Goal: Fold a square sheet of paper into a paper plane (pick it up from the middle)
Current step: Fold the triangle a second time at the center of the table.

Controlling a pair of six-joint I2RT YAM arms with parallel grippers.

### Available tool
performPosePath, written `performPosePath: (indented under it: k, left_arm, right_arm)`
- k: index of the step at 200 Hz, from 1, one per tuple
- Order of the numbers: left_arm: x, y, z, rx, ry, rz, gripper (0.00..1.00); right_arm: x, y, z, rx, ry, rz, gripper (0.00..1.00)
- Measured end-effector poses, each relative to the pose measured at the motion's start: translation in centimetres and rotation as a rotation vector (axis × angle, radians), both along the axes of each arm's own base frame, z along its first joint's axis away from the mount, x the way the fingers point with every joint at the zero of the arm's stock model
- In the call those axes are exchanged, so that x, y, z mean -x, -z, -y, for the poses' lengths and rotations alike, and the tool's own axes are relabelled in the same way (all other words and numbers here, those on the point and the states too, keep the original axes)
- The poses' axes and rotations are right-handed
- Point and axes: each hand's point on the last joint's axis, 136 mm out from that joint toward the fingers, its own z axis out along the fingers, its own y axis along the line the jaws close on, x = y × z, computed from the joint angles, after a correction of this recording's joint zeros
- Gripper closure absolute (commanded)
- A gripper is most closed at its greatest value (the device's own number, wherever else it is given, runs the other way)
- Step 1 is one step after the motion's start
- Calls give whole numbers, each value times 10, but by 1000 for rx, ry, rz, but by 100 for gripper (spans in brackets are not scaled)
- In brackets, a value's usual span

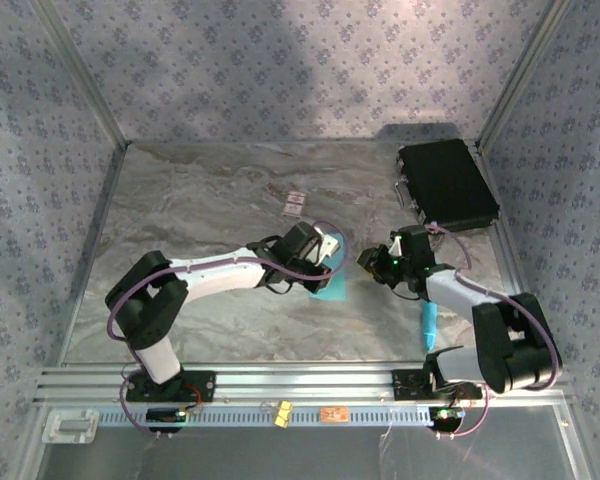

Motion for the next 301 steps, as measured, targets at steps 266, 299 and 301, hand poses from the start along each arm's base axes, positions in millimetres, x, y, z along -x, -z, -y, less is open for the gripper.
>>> performPosePath:
  k: [266, 299, 301]
  left_arm:
    - [3, 8, 3, 81, -9, -126, 88]
    - [2, 6, 5, 89, -8, -120, 92]
    - [2, 6, 5, 89, -8, -120, 93]
  right_arm:
    - [29, 18, -64, -34, -174, -35, 90]
    - [29, 18, -64, -35, -172, -38, 90]
    - [29, 18, -64, -35, -172, -38, 90]
